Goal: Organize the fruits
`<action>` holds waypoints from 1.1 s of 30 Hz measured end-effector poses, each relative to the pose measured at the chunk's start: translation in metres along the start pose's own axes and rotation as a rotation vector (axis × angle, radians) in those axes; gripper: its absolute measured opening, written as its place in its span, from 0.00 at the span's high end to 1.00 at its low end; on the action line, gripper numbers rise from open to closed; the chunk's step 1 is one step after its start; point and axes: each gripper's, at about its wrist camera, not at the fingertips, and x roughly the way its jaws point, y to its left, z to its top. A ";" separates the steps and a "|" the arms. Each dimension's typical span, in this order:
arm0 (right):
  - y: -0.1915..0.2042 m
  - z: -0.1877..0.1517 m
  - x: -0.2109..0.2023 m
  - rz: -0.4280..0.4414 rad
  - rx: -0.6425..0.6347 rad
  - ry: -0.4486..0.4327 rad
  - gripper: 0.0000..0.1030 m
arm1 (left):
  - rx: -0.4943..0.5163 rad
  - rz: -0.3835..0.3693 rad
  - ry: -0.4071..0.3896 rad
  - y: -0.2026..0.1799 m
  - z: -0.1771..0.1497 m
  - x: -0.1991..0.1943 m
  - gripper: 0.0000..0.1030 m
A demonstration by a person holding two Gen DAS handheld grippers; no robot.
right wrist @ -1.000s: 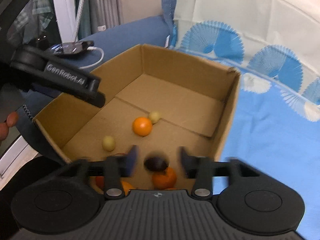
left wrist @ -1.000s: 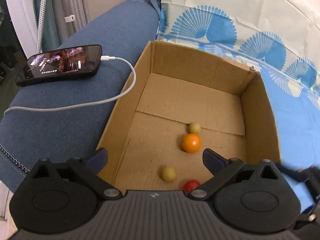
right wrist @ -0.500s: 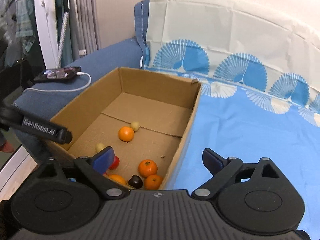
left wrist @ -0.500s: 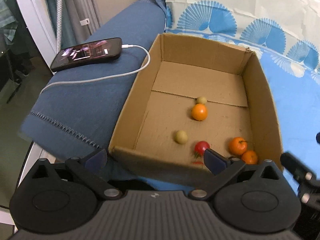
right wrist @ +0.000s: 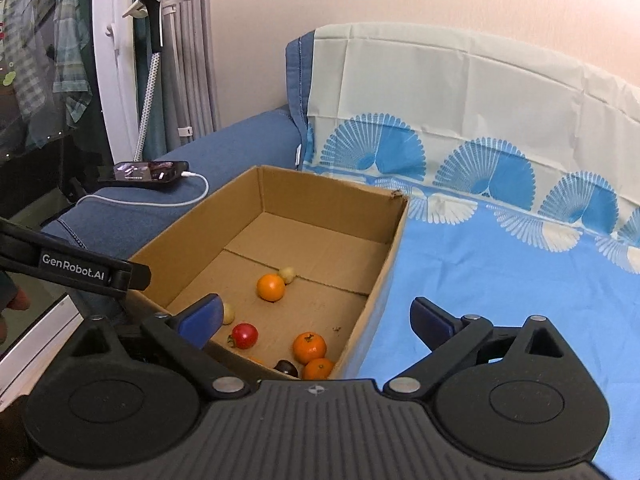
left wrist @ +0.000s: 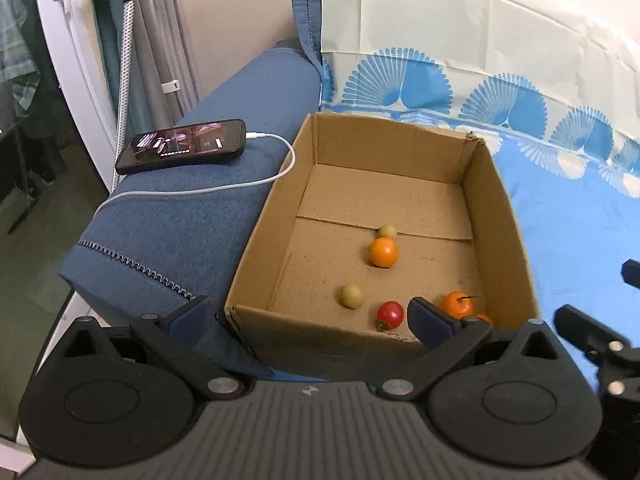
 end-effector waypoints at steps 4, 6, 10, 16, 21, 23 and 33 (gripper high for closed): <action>-0.009 0.001 0.015 0.007 0.000 0.041 0.04 | 0.036 -0.005 0.006 0.002 0.001 0.018 0.00; -0.013 0.002 0.024 0.021 0.006 0.061 0.03 | 0.048 0.016 0.027 0.003 0.004 0.028 0.00; -0.021 0.004 0.048 0.060 0.032 0.131 0.03 | 0.084 0.034 0.112 -0.004 0.020 0.052 0.00; -0.025 0.031 0.072 0.077 0.086 0.260 0.04 | 0.078 0.023 0.271 -0.013 0.049 0.066 0.00; -0.022 0.051 0.064 0.077 0.084 0.232 0.03 | 0.057 0.043 0.268 -0.012 0.064 0.059 0.00; -0.018 0.048 0.063 0.070 0.073 0.205 0.03 | 0.049 0.032 0.253 -0.014 0.063 0.060 0.00; 0.001 0.006 0.025 -0.003 0.100 0.203 0.03 | 0.072 -0.029 0.240 -0.026 0.011 0.046 0.00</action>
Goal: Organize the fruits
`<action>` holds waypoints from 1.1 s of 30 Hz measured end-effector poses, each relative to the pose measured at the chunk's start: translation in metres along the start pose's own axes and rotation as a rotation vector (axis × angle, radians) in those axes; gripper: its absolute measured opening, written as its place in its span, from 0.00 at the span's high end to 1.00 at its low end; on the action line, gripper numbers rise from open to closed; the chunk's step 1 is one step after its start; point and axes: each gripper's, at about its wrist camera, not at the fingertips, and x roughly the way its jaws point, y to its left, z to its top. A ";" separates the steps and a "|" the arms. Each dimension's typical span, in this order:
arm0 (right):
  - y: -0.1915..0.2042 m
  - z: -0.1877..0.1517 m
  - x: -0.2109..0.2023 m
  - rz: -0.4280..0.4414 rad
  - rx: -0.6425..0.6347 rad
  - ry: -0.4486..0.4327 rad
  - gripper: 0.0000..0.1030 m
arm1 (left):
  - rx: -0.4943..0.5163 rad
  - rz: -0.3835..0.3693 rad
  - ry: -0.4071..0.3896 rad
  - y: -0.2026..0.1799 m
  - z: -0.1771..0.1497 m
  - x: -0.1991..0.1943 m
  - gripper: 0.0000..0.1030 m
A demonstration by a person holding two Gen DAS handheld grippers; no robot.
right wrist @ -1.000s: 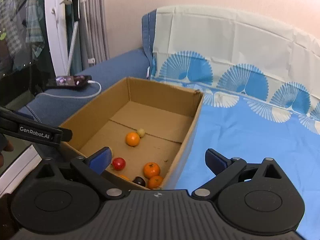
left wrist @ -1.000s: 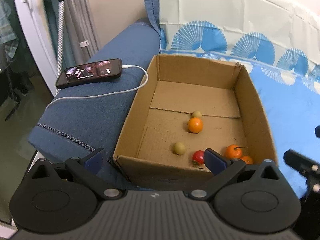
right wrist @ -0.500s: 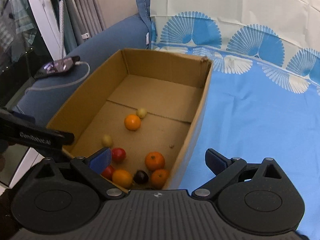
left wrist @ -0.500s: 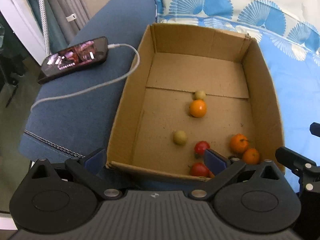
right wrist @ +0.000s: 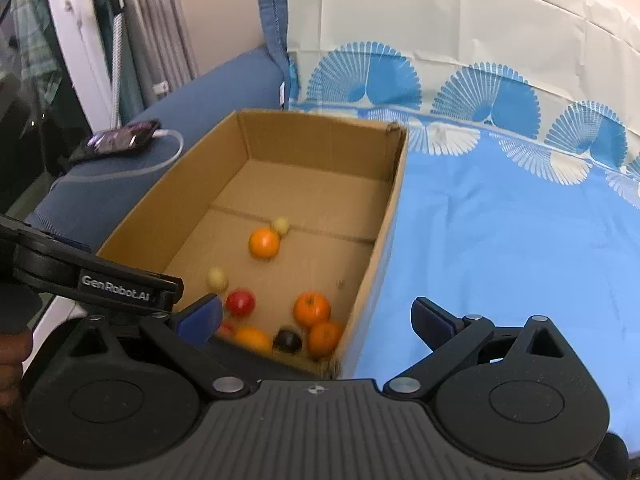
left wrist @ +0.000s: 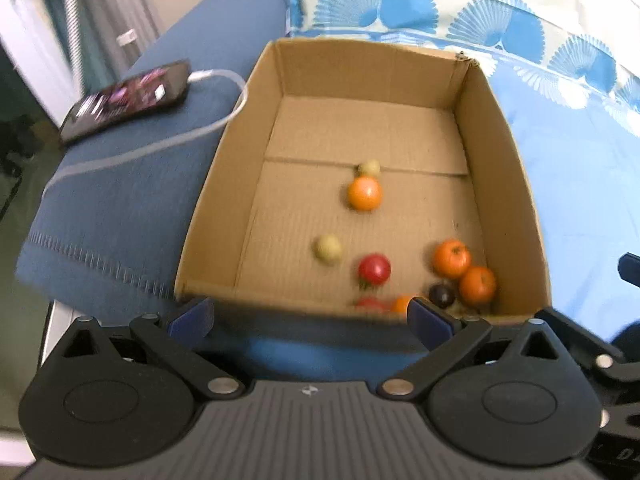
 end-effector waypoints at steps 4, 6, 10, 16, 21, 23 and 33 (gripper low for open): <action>0.005 -0.003 -0.021 -0.030 -0.007 -0.043 0.03 | -0.044 -0.024 -0.041 0.005 -0.021 -0.020 0.00; 0.008 -0.007 -0.030 -0.047 -0.005 -0.067 0.03 | -0.036 -0.020 -0.065 0.004 -0.028 -0.030 0.00; 0.015 -0.015 -0.041 -0.052 -0.004 -0.083 0.03 | -0.002 -0.005 -0.100 0.000 -0.039 -0.046 0.00; 0.023 -0.018 -0.047 -0.054 -0.029 -0.091 0.03 | -0.020 0.011 -0.119 0.003 -0.044 -0.054 0.00; 0.027 -0.015 -0.048 -0.057 -0.047 -0.102 0.03 | -0.025 0.014 -0.128 0.006 -0.043 -0.056 0.00; 0.028 -0.015 -0.048 -0.060 -0.054 -0.107 0.03 | -0.023 0.016 -0.127 0.006 -0.043 -0.055 0.00; 0.029 -0.016 -0.047 -0.065 -0.054 -0.103 0.03 | -0.025 0.012 -0.114 0.007 -0.044 -0.051 0.00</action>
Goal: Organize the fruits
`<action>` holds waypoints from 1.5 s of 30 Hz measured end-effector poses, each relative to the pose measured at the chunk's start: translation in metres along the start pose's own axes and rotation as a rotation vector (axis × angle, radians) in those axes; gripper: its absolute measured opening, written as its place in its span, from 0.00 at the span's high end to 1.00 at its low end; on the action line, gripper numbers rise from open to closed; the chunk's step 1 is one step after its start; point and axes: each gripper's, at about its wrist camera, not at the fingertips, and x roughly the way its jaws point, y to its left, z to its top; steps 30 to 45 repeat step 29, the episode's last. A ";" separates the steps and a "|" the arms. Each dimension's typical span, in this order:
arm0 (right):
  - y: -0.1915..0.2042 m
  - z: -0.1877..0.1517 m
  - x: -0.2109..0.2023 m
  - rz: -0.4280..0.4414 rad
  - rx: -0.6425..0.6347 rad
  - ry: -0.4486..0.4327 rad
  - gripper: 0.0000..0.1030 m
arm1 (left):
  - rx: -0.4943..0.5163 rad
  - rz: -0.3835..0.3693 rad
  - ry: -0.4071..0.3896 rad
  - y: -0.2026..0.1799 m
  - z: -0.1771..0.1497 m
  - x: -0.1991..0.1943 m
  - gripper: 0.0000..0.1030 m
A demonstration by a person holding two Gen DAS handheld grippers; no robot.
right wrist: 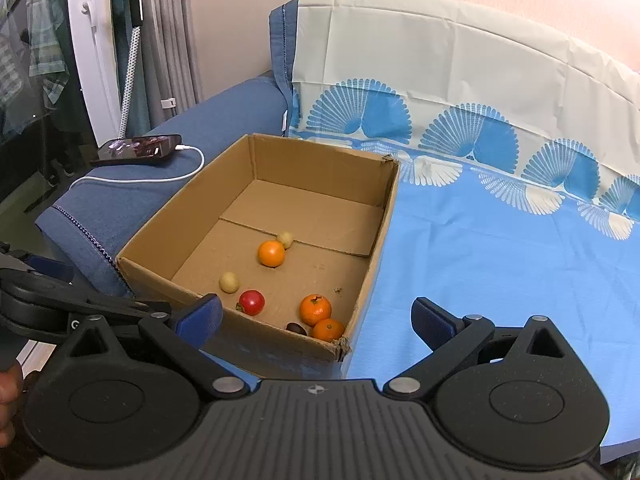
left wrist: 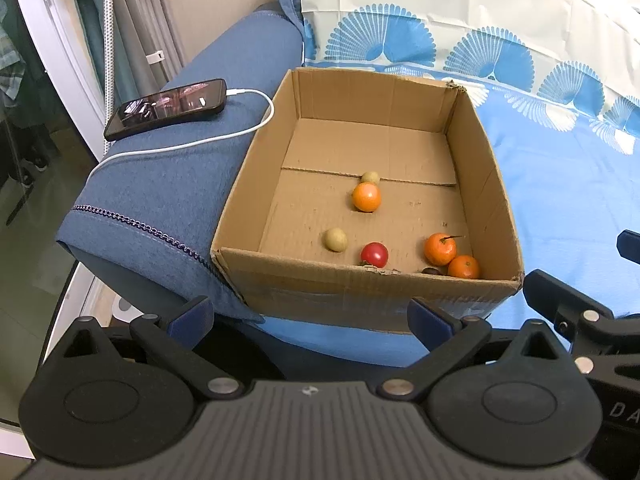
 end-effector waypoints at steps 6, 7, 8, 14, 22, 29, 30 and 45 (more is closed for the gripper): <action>0.000 -0.001 0.000 0.001 -0.003 -0.007 0.03 | -0.001 0.000 -0.004 0.000 0.000 -0.001 0.00; 0.000 -0.001 0.000 0.001 -0.003 -0.007 0.03 | 0.000 0.001 -0.003 -0.001 0.000 -0.001 0.00; 0.000 -0.001 0.000 0.001 -0.003 -0.006 0.03 | 0.001 0.003 -0.003 -0.001 0.000 -0.001 0.00; -0.001 -0.003 0.001 0.004 -0.001 -0.005 0.03 | 0.003 0.007 -0.002 -0.002 0.000 0.000 0.00; 0.000 -0.003 0.003 0.005 0.004 -0.001 0.03 | 0.005 0.010 0.005 -0.003 0.000 0.002 0.00; 0.000 -0.004 0.005 0.015 0.000 -0.002 0.03 | 0.006 0.025 0.002 -0.004 0.000 0.003 0.00; 0.000 -0.004 0.005 0.015 0.000 -0.002 0.03 | 0.006 0.025 0.002 -0.004 0.000 0.003 0.00; 0.000 -0.004 0.005 0.015 0.000 -0.002 0.03 | 0.006 0.025 0.002 -0.004 0.000 0.003 0.00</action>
